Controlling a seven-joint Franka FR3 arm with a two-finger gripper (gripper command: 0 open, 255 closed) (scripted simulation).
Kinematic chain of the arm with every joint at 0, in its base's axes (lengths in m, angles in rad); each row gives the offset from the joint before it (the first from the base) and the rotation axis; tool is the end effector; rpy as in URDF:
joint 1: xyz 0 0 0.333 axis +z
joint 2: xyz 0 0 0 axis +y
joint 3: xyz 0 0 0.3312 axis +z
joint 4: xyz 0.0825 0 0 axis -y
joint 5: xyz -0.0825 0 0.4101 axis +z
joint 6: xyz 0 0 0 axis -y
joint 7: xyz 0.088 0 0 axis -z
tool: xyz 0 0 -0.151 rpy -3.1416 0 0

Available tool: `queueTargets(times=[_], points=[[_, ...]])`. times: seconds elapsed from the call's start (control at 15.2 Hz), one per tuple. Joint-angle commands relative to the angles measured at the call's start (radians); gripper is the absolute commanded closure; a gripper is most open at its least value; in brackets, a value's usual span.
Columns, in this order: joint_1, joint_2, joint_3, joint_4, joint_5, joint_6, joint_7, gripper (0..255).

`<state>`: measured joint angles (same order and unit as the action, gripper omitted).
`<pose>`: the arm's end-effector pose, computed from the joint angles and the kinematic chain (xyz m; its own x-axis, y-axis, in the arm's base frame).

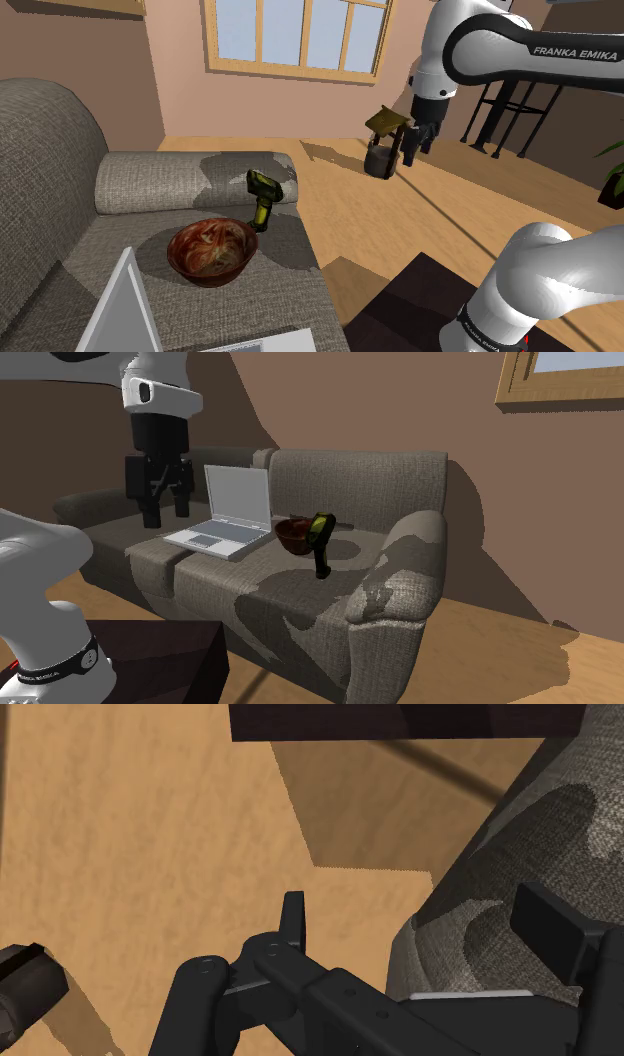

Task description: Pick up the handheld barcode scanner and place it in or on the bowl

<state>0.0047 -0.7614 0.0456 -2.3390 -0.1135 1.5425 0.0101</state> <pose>0.3248 0.0019 0.5566 0.9992 0.0234 -0.0339 0.0281 -0.9891 0.1448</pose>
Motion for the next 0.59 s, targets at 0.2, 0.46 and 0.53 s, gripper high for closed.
queueTargets(times=[0.2,0.46,0.53], points=[[-0.018,0.022,0.072,-0.015,0.081,0.023,0.187,0],[-0.044,0.080,0.166,-0.011,0.183,0.073,0.431,0],[-0.051,0.100,0.189,-0.006,0.206,0.089,0.491,0]])
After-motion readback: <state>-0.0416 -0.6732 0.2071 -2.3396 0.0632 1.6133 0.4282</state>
